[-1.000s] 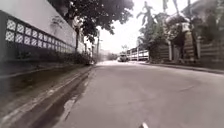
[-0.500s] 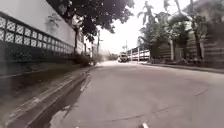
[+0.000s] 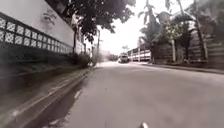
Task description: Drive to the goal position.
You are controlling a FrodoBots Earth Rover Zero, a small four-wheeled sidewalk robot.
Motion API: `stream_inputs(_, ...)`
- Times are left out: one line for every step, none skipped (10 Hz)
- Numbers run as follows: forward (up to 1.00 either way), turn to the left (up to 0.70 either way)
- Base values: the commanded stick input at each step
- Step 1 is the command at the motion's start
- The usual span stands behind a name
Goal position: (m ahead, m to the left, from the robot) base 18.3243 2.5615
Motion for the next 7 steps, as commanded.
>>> stream_inputs(0.70, 0.00)
stream_inputs(0.70, 0.00)
stream_inputs(0.70, 0.00)
stream_inputs(0.70, 0.00)
stream_inputs(0.70, 0.00)
stream_inputs(0.70, 0.00)
stream_inputs(0.70, 0.00)
